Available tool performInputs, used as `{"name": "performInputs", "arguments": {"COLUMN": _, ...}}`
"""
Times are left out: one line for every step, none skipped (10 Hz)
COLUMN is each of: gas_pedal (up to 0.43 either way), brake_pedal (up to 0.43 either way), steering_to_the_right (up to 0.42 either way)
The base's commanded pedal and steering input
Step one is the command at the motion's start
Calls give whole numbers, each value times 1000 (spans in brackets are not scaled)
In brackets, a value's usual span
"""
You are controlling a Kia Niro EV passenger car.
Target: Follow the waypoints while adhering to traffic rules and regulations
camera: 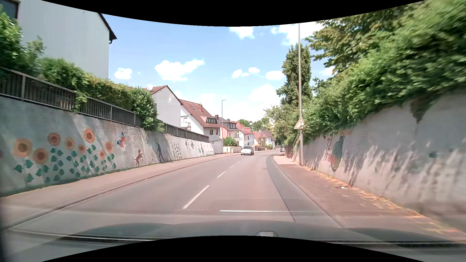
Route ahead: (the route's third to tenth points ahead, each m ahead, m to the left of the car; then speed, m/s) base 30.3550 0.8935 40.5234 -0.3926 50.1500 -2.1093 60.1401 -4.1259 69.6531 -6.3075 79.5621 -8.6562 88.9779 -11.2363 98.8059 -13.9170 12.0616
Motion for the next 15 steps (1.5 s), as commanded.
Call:
{"name": "performInputs", "arguments": {"gas_pedal": 0, "brake_pedal": 0, "steering_to_the_right": 18}}
{"name": "performInputs", "arguments": {"gas_pedal": 0, "brake_pedal": 0, "steering_to_the_right": 18}}
{"name": "performInputs", "arguments": {"gas_pedal": 0, "brake_pedal": 0, "steering_to_the_right": 18}}
{"name": "performInputs", "arguments": {"gas_pedal": 0, "brake_pedal": 0, "steering_to_the_right": 17}}
{"name": "performInputs", "arguments": {"gas_pedal": 0, "brake_pedal": 0, "steering_to_the_right": 16}}
{"name": "performInputs", "arguments": {"gas_pedal": 0, "brake_pedal": 0, "steering_to_the_right": 15}}
{"name": "performInputs", "arguments": {"gas_pedal": 0, "brake_pedal": 0, "steering_to_the_right": 15}}
{"name": "performInputs", "arguments": {"gas_pedal": 0, "brake_pedal": 0, "steering_to_the_right": 15}}
{"name": "performInputs", "arguments": {"gas_pedal": 0, "brake_pedal": 0, "steering_to_the_right": 14}}
{"name": "performInputs", "arguments": {"gas_pedal": 0, "brake_pedal": 0, "steering_to_the_right": 13}}
{"name": "performInputs", "arguments": {"gas_pedal": 0, "brake_pedal": 0, "steering_to_the_right": 14}}
{"name": "performInputs", "arguments": {"gas_pedal": 0, "brake_pedal": 0, "steering_to_the_right": 13}}
{"name": "performInputs", "arguments": {"gas_pedal": 0, "brake_pedal": 0, "steering_to_the_right": 12}}
{"name": "performInputs", "arguments": {"gas_pedal": 0, "brake_pedal": 0, "steering_to_the_right": 12}}
{"name": "performInputs", "arguments": {"gas_pedal": 0, "brake_pedal": 0, "steering_to_the_right": 12}}
